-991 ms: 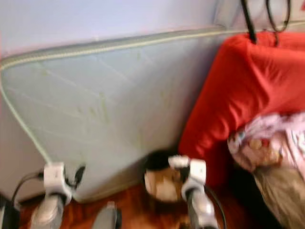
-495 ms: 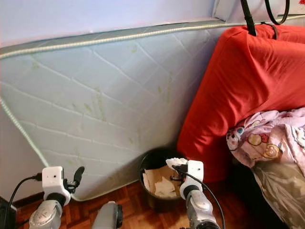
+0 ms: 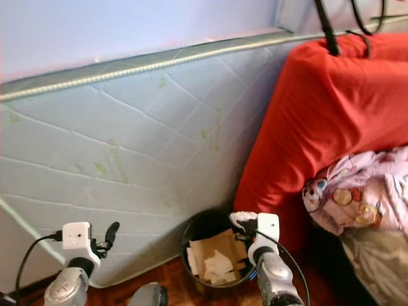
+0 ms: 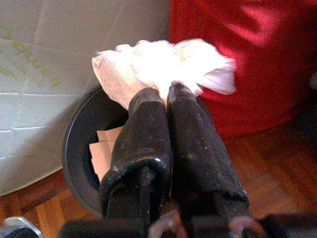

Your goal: Clean up the room

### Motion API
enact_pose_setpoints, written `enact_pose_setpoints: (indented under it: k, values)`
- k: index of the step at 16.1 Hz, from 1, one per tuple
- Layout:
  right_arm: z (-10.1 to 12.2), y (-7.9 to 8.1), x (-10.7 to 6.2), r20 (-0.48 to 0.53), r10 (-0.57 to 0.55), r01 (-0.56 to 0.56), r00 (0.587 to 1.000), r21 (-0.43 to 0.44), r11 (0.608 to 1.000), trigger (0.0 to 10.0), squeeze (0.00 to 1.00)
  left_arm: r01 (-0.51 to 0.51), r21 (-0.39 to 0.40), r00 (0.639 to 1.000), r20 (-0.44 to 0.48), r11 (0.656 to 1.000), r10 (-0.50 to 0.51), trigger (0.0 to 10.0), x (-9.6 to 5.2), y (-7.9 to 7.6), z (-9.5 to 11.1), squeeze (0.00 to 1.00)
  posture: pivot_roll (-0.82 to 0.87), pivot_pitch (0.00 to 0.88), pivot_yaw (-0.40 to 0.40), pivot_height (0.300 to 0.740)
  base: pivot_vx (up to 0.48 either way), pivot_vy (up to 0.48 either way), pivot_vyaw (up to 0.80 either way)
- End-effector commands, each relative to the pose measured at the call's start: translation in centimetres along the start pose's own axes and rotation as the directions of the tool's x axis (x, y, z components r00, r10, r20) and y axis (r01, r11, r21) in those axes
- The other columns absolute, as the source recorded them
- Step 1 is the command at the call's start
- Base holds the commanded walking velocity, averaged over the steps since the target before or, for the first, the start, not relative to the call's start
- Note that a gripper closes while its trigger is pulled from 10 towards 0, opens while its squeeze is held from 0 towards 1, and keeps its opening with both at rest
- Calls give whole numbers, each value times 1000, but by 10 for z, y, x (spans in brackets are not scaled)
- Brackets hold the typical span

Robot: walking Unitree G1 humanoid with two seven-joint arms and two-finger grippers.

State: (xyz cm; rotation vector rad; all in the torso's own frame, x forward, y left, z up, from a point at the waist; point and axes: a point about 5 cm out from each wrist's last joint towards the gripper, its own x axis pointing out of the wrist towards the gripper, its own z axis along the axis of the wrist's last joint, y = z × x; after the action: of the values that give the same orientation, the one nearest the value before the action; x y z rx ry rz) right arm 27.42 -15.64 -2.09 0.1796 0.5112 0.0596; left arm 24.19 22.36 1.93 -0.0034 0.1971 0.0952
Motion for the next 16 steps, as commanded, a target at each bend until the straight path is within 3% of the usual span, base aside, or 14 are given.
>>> enact_pose_setpoints:
  k: [1, 8, 16]
  values:
    - [0, 13, 3, -18, 44, -44, 999, -17, 999, 10000, 0, -24, 6, 1000, -5, 1000, 24, 10000, -2, 6, 0, 0, 185, 34, -31, 627, 0, 0, 0]
    - [2, 28, 8, -83, 131, -135, 988, -55, 989, 10000, 0, -24, -6, 999, 38, 1000, 24, 10000, -8, 2, 15, 0, 224, 108, -57, 627, 0, 0, 0]
    - [28, 74, 21, -87, 256, -265, 963, -118, 957, 10000, 0, -91, -31, 986, 136, 995, 94, 10000, -21, 3, 49, 0, 341, 208, -127, 627, 0, 0, 0]
